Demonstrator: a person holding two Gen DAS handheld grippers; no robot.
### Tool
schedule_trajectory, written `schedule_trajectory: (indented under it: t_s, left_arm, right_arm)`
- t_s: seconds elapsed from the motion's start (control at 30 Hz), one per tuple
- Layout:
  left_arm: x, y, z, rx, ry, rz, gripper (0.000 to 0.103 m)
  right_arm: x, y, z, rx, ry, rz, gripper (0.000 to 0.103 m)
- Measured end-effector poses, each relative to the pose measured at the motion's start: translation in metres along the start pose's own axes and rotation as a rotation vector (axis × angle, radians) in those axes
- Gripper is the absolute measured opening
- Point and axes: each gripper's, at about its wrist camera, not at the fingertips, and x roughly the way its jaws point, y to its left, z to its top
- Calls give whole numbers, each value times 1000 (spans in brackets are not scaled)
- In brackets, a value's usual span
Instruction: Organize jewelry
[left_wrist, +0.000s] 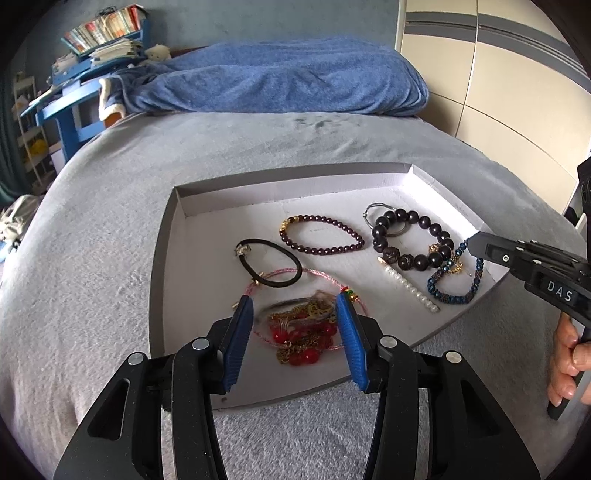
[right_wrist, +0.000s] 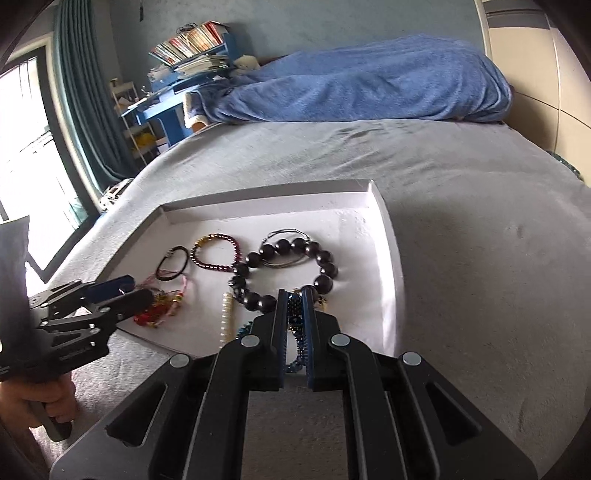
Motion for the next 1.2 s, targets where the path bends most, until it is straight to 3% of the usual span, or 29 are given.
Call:
schedule_trajectory:
  t_s: [0.2,0.43,0.73,1.2]
  left_arm:
    - [-6,-3,0,6,-32,10,70]
    - [-21,-14,0,30,-106,45,89]
    - [-54,-23,-13,10,-212,45,95]
    - [-88,-30,-48,-67,-286,108,98]
  right_arm:
    - [-1,0,-1,-9,-10,-22,12]
    - [-15,7,-2,-48,-72,-57,53]
    - [-41,11,-12,-65,-134,-83,82]
    - [-75,21,-42,-95,-165,-86,92]
